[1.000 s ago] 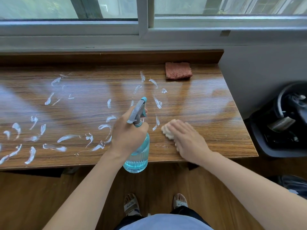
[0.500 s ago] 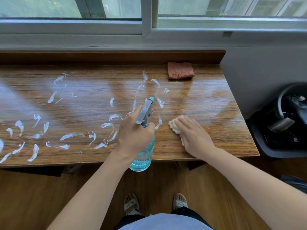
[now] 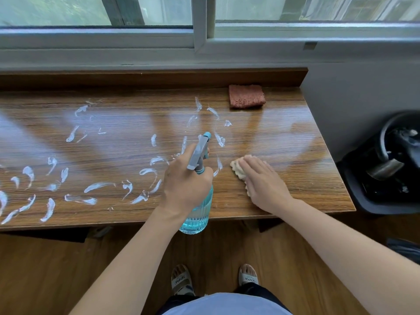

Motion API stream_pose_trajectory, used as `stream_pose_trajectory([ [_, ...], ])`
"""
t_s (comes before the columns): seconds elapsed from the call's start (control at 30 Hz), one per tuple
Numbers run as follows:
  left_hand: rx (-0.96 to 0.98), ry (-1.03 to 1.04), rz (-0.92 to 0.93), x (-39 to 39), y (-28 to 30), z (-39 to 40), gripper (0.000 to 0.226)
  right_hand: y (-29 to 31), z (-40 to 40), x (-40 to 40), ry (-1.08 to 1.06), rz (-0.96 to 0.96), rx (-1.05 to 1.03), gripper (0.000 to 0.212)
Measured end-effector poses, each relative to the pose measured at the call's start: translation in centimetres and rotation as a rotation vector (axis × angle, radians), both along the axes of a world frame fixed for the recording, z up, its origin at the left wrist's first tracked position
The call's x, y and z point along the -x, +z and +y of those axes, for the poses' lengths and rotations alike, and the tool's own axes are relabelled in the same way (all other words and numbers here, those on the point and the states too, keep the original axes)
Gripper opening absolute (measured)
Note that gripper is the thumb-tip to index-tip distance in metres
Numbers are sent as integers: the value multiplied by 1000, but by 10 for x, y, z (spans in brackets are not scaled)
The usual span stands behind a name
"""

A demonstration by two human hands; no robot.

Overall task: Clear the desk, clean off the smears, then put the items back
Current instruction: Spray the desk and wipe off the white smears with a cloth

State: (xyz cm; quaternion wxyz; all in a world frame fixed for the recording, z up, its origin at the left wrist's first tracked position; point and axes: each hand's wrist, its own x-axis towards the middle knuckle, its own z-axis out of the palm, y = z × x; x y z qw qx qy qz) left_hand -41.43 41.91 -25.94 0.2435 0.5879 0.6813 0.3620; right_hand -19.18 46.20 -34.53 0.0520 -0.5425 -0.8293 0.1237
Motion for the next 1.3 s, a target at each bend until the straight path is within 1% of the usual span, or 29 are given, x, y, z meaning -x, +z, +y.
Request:
stream_pose_trajectory([
  [0.07, -15, 15, -3, -1, -2, 0, 24, -6, 0, 24, -160, 15, -39, 62],
  [0.1, -17, 23, -2, -1, -3, 0, 24, -7, -6, 36, -177, 28, -72, 63],
  [0.13, -14, 31, -3, -1, -3, 2, 25, -5, -14, 45, -137, 43, -108, 65],
  [0.17, -6, 41, -11, -1, -4, 4, 24, -2, -25, 50, -50, 58, -115, 67],
  [0.23, 16, 56, -34, 0, -5, 8, 24, 3, -45, 45, 174, 74, -49, 65],
  [0.27, 28, 56, -40, 1, -6, 10, 23, 4, -49, 38, 258, 57, -21, 63],
  [0.3, 38, 49, -48, 1, -6, 11, 23, 3, -51, 29, 292, 27, -5, 61],
  [0.37, 59, 26, -100, 3, -8, 15, 21, -3, -42, 15, 227, -31, -5, 60],
  [0.5, 151, -42, -253, 11, -7, 29, 28, -6, -15, 18, -101, -92, -13, 61],
  [0.57, 220, -62, -274, 14, -8, 38, 25, -7, -6, 28, -191, -78, -8, 62],
  [0.63, 298, -72, -266, 16, -9, 51, 20, -9, 1, 35, -230, -63, -10, 63],
  [0.73, 423, -81, -256, 15, -11, 71, 22, -10, 8, 35, -245, -62, -17, 63],
  [0.83, 524, -59, -183, 13, -13, 85, 21, -11, 20, 30, -248, -67, -14, 62],
  [0.93, 566, -51, -167, 9, -15, 93, 8, -13, 43, 21, -271, -70, -25, 62],
  [1.0, 568, -27, -170, 7, -19, 94, 9, -14, 61, 15, -275, -45, -6, 62],
  [1.1, 534, -8, -180, 3, -22, 93, 11, -15, 90, 10, -287, 58, 15, 61],
  [1.2, 521, -16, -136, -2, -19, 90, 12, -12, 123, 9, -227, 136, 40, 59],
  [1.3, 511, -9, -123, -5, -13, 87, 16, -11, 160, 9, -122, 137, 3, 55],
])
